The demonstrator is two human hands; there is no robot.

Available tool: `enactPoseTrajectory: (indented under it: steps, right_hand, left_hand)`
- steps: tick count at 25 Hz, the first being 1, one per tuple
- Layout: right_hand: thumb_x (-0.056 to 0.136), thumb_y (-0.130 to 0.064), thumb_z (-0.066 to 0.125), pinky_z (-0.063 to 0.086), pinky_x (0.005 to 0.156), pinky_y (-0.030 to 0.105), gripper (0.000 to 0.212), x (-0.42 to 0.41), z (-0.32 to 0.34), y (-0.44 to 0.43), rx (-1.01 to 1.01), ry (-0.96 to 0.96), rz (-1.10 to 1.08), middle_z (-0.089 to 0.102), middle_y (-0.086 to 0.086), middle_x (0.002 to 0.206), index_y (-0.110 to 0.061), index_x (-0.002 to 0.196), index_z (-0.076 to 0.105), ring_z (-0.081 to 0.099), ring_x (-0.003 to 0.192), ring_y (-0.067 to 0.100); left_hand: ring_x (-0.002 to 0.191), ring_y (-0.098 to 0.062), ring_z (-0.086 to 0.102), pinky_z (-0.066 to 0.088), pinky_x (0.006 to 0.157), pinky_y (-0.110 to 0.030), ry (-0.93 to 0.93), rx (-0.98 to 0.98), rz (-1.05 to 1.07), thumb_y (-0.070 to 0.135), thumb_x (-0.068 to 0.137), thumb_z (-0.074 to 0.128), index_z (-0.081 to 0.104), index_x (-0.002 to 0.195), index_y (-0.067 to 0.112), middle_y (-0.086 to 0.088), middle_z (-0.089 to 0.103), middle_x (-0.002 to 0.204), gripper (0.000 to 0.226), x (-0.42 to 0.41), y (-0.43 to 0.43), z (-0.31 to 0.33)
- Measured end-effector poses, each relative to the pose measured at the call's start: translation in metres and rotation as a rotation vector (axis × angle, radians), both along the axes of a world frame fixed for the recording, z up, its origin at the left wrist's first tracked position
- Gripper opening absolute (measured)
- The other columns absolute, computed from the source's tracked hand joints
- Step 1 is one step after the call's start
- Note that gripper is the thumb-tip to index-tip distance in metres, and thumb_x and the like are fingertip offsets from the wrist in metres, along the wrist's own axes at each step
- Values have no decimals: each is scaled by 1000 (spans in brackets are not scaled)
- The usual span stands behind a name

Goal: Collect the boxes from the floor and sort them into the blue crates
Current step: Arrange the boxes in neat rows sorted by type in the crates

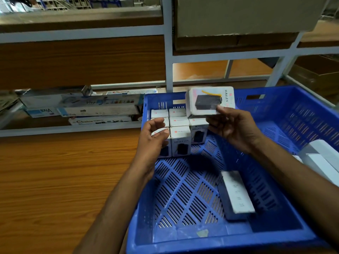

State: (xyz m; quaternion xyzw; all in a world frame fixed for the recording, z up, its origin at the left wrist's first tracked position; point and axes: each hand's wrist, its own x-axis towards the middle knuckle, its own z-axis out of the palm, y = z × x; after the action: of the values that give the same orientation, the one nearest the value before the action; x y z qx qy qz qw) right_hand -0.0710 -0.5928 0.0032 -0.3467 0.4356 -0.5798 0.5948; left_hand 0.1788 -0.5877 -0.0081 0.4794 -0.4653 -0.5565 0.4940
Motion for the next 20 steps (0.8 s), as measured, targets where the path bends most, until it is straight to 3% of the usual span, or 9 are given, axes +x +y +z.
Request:
enactPoseTrajectory:
  steps: [3, 6, 8, 11, 14, 18, 20]
  right_hand:
    - [58, -24, 69, 50, 62, 26, 47, -1, -4, -2, -69, 631, -162, 68, 0, 97, -20, 103, 57, 63, 84, 13]
    - [55, -36, 68, 49, 68, 36, 48, -3, -6, 0, -60, 1237, -182, 61, -5, 98, -26, 100, 54, 58, 86, 19]
    - [59, -37, 70, 48, 68, 37, 46, -2, -8, -2, -4, 1462, -125, 58, -4, 100, -30, 101, 52, 57, 88, 22]
    - [72, -36, 71, 43, 68, 37, 44, 0, -14, -14, 23, 1684, 0, 58, 1, 106, -26, 110, 52, 60, 94, 28]
    - [80, -29, 72, 53, 76, 41, 50, 1, -23, -27, 89, 1822, 189, 59, 7, 114, -20, 124, 50, 62, 98, 31]
    - [81, -1, 73, 58, 76, 42, 60, 2, -32, -48, 200, 1793, 328, 46, 13, 124, -18, 131, 44, 59, 92, 30]
    - [81, 6, 72, 59, 76, 41, 69, 4, -39, -56, 234, 1725, 303, 50, 11, 120, -16, 138, 40, 60, 93, 27]
  left_hand:
    - [107, -5, 63, 56, 96, -33, -6, -1, -2, 4, 99, 62, 60, 131, 21, 6, 63, 127, 35, 0, 0, 0]
    - [111, -8, 62, 56, 96, -33, -19, -7, -13, 7, 99, 64, 61, 129, 22, 6, 63, 128, 33, 0, -2, -1]
    - [114, -9, 62, 56, 97, -34, -17, -5, -17, 8, 99, 64, 62, 128, 22, 5, 63, 128, 32, 0, -3, -2]
    - [113, -8, 62, 55, 98, -35, -17, 0, -28, 9, 99, 65, 62, 128, 22, 4, 63, 129, 32, 0, -3, -3]
    - [113, -7, 62, 55, 99, -35, -19, 2, -39, 10, 98, 66, 62, 128, 22, 5, 63, 129, 32, 0, -2, -3]
    - [113, -7, 63, 55, 99, -36, -26, 3, -55, 11, 98, 66, 63, 127, 23, 5, 63, 129, 31, 0, -1, -3]
    - [114, -7, 62, 55, 100, -36, -28, 6, -63, 12, 98, 67, 64, 126, 24, 6, 64, 128, 31, 1, -1, -3]
